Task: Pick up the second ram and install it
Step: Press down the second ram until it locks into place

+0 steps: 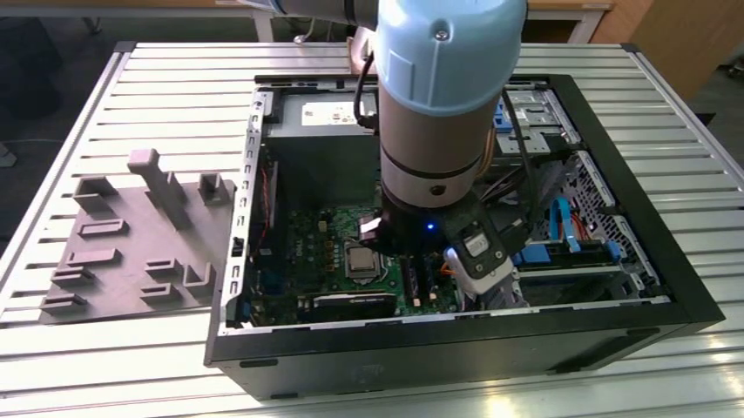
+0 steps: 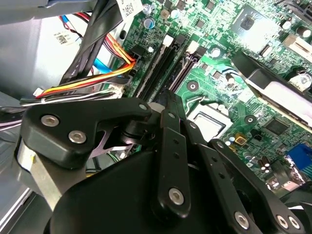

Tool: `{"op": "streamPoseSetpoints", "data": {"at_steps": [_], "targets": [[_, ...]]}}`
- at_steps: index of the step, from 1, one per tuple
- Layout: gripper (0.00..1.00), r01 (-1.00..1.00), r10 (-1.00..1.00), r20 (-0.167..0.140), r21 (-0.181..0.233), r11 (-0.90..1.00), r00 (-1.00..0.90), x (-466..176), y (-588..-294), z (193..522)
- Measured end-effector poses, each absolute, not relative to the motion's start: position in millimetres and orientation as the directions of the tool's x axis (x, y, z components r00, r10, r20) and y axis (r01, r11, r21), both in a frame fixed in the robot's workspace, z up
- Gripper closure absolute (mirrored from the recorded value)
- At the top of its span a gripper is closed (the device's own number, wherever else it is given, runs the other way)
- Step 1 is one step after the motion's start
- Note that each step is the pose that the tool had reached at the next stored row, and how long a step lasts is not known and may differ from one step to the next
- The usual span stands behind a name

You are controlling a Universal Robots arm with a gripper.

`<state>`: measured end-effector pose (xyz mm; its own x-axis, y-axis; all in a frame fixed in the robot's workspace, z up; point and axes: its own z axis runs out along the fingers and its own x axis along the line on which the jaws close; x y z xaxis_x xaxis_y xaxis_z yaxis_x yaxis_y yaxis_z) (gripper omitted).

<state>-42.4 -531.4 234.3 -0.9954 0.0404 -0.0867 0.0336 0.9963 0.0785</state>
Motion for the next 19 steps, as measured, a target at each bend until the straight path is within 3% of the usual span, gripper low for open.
{"op": "streamPoseSetpoints", "data": {"at_steps": [19], "targets": [[0.89,0.034,0.041,-0.087,0.078,0.996,-0.995,-42.4,-531.7,227.3]]}}
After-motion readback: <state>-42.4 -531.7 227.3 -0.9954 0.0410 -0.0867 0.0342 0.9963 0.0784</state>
